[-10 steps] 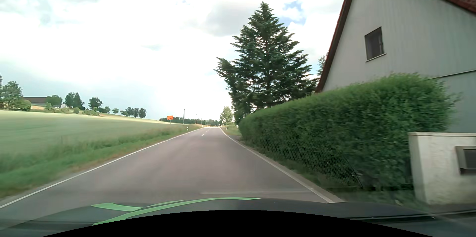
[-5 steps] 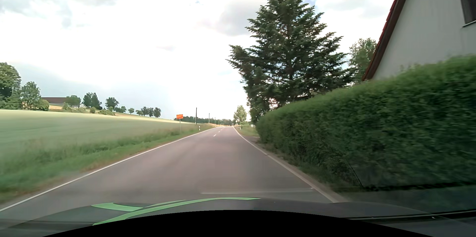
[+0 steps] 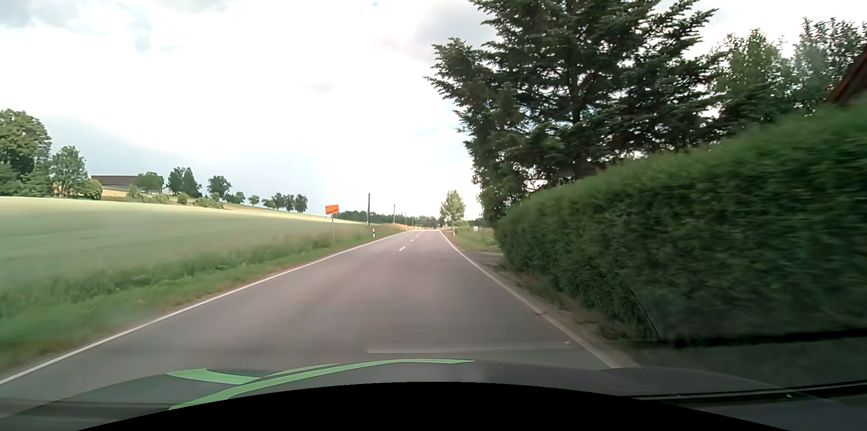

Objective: Follow the waypoints while adhering to traffic rules and regulations

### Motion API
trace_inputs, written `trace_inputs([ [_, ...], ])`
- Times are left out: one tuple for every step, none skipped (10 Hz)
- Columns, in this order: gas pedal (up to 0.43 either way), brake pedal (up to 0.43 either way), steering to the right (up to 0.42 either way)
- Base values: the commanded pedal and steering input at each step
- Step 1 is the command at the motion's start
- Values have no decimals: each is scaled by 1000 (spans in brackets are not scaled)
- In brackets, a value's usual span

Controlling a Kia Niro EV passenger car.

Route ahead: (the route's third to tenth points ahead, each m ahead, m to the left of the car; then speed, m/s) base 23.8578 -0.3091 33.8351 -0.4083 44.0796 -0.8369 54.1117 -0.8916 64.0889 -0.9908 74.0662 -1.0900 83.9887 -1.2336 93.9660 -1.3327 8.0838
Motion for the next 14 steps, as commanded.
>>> trace_inputs([
  [339,0,-17],
  [350,0,-14],
  [350,0,-11],
  [358,0,-8],
  [358,0,-6],
  [358,0,-6],
  [358,0,-6],
  [358,0,-5],
  [358,0,-5],
  [358,0,-4],
  [358,0,-4],
  [358,0,-3],
  [358,0,-2],
  [358,0,0],
])
